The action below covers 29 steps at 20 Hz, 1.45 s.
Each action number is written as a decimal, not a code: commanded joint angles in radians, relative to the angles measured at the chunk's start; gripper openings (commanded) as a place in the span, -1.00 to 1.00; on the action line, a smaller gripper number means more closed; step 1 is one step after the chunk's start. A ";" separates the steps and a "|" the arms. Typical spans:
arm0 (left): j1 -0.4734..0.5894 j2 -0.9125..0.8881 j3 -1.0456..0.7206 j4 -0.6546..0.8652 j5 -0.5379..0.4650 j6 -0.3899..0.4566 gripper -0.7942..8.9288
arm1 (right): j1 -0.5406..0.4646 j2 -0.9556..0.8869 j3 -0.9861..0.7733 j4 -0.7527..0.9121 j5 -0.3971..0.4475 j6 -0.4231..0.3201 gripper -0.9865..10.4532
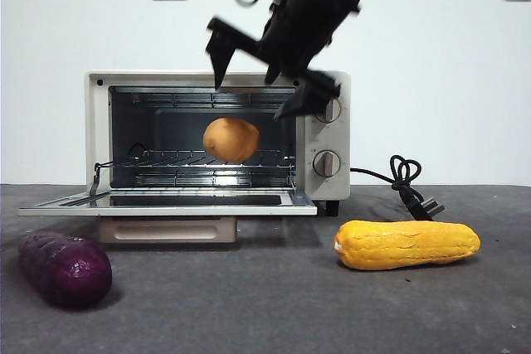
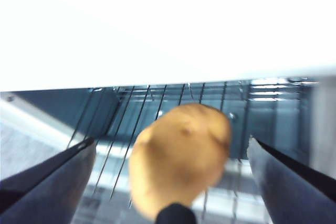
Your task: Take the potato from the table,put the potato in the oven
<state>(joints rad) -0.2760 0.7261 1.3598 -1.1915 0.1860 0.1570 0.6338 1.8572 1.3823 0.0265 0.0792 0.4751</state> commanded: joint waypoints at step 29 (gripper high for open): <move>0.351 0.632 -0.409 0.734 0.302 -0.089 -0.85 | 0.009 -0.890 0.003 -1.062 -0.107 -0.334 0.00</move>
<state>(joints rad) 0.0708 1.3499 0.9569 -0.4732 0.4812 0.0814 0.6411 0.9668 1.3823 -1.0382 -0.0265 0.1268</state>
